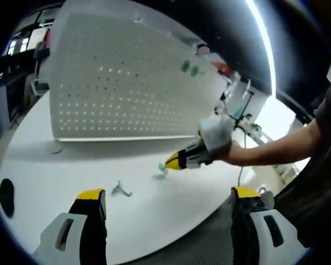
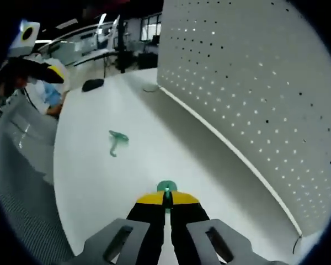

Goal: Insert the hook assembly into the mounting plate slot until the hook locks in place.

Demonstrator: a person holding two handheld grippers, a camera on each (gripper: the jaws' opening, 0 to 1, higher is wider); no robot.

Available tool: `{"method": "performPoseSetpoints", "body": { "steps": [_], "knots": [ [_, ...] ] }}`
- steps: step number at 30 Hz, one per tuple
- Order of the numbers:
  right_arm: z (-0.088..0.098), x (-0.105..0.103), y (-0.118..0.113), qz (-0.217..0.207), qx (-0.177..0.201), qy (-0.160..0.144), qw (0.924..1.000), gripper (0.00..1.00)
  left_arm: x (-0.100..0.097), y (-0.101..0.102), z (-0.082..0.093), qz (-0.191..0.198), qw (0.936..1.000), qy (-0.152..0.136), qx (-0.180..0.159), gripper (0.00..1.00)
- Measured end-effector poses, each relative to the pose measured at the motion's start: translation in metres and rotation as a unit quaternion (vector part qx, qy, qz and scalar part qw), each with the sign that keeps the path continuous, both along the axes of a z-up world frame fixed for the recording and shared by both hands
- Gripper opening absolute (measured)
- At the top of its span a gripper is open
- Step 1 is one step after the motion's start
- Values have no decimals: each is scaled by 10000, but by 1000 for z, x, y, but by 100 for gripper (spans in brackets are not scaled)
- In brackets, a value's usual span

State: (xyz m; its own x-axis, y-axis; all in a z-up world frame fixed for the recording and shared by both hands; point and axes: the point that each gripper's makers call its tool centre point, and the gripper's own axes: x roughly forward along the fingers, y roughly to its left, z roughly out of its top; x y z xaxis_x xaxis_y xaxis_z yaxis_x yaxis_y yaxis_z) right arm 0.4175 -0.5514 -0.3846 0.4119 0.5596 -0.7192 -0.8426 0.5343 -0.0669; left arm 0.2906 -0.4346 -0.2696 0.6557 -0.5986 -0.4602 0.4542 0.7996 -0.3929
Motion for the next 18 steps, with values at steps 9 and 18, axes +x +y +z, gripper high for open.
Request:
{"method": "performPoseSetpoints", "body": {
  "steps": [9, 18],
  "knots": [
    [26, 8, -7, -760, 594, 40, 9953, 0, 3, -2, 9, -26, 9999, -140, -8, 95],
    [77, 7, 2, -1237, 1518, 27, 9806, 0, 3, -4, 13, -11, 9998, -189, -29, 94]
  ]
}}
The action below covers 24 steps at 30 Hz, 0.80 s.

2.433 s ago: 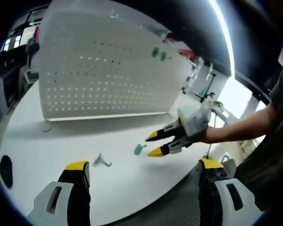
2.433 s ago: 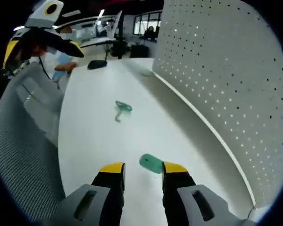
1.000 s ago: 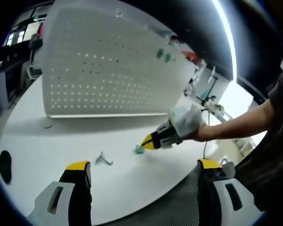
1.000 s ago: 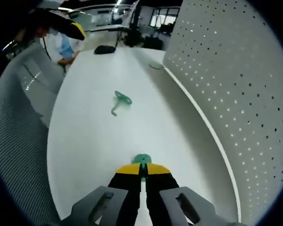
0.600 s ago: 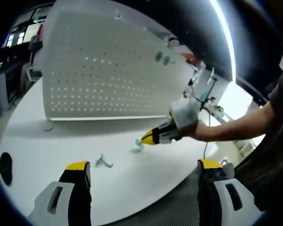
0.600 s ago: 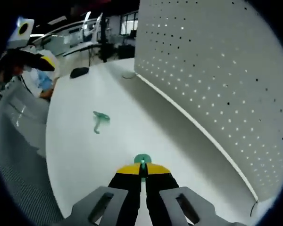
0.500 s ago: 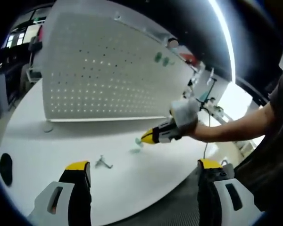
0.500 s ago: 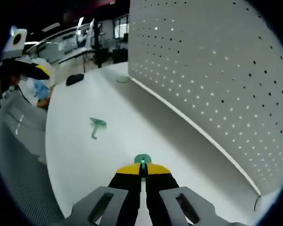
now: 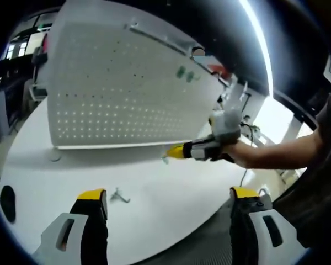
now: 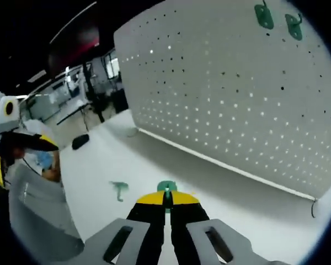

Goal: Insert the hook assembly into the mounting plate slot until the hook locks in place.

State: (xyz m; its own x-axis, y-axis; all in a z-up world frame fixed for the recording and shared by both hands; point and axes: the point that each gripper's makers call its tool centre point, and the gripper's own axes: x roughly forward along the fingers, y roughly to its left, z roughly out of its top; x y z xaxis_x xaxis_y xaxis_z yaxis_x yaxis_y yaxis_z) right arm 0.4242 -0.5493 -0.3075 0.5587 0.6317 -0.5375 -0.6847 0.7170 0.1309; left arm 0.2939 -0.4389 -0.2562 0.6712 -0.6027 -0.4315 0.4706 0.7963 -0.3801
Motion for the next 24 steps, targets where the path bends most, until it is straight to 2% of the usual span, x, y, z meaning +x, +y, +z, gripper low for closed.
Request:
{"method": "performPoseSetpoints", "body": {
  "steps": [5, 9, 16, 20, 24],
  "knots": [
    [32, -8, 12, -137, 538, -31, 9985, 0, 9, 2, 5, 25, 10000, -71, 37, 93],
    [47, -18, 20, -156, 804, -10, 9966, 0, 18, 2, 12, 14, 9999, -154, 38, 91],
    [66, -40, 34, -168, 1250, 70, 9920, 0, 31, 0, 18, 81, 9998, -178, -87, 85],
    [76, -56, 43, -178, 1539, 172, 9878, 0, 32, -3, 17, 49, 9998, -153, -93, 81],
    [88, -71, 53, -103, 1771, 221, 9839, 0, 31, -6, 20, 57, 9995, -132, -289, 75]
  ]
}}
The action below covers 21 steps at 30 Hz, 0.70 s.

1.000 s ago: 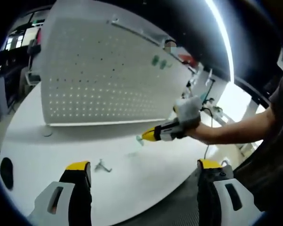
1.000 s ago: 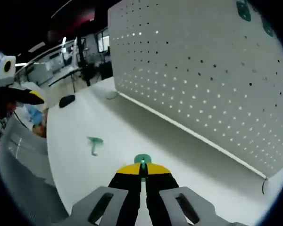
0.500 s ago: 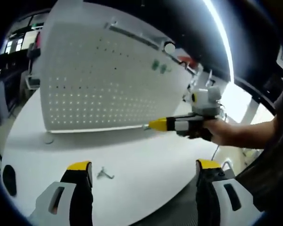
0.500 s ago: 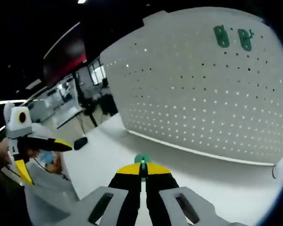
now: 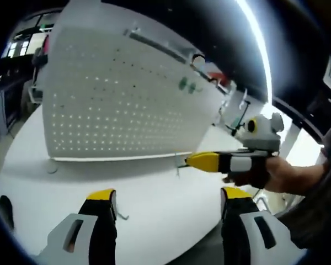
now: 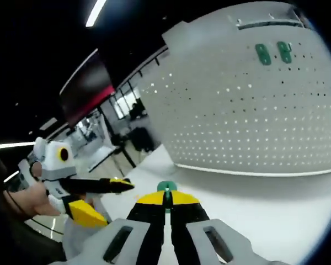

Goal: Insert the hook assembly into the mounting plate slot until the hook locks in place.

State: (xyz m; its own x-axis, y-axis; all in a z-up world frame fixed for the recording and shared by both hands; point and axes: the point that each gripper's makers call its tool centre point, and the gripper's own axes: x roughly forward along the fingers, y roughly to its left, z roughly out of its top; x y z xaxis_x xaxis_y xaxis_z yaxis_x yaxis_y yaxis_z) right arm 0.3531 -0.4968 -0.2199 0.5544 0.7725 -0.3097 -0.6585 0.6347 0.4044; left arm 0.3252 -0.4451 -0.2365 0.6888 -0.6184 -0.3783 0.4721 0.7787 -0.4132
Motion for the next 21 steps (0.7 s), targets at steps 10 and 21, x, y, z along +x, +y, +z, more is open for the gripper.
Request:
{"method": "performPoseSetpoints", "body": {
  "steps": [10, 21],
  "knots": [
    [28, -30, 18, 244, 396, -72, 9989, 0, -2, -7, 5, -158, 9996, -24, -245, 58],
    [43, -42, 25, 205, 501, -332, 9980, 0, -3, -11, 19, -210, 9971, -109, -723, 33]
  ]
}}
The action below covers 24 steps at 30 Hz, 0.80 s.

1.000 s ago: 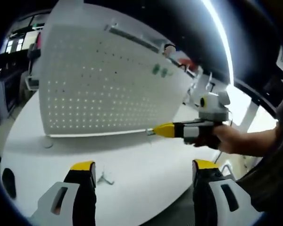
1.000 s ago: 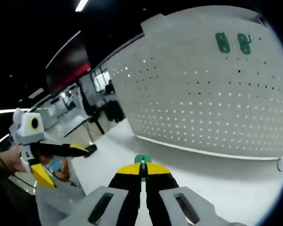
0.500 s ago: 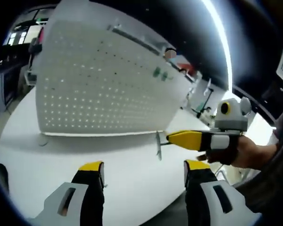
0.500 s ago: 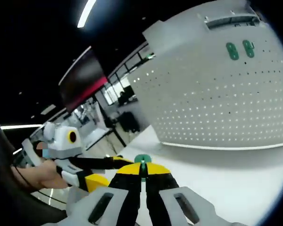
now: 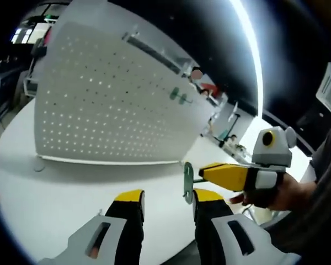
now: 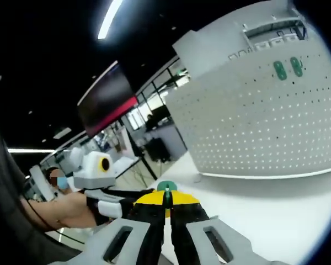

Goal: Insert the hook assembly into the mounting plate slot until the hook locks in place.

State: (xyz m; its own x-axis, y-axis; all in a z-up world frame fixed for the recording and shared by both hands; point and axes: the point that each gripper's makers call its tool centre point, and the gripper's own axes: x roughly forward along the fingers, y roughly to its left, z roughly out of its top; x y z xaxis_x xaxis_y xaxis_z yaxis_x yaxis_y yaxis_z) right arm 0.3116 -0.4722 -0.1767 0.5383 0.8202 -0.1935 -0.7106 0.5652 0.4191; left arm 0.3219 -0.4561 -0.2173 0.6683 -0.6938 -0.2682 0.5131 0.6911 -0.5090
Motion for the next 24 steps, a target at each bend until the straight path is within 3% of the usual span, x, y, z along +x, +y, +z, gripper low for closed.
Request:
{"method": "performPoseSetpoints", "body": {
  "steps": [5, 15, 24],
  "knots": [
    [6, 0, 2, -18, -46, -192, 9998, 0, -3, -7, 8, -123, 9992, 75, -369, 23],
    [8, 0, 4, -54, -48, -308, 9995, 0, -10, -18, 17, -354, 9975, 29, -606, 7],
    [11, 0, 4, -56, -37, -377, 9993, 0, -9, -17, 19, -306, 9982, -82, -512, 5]
  ]
}}
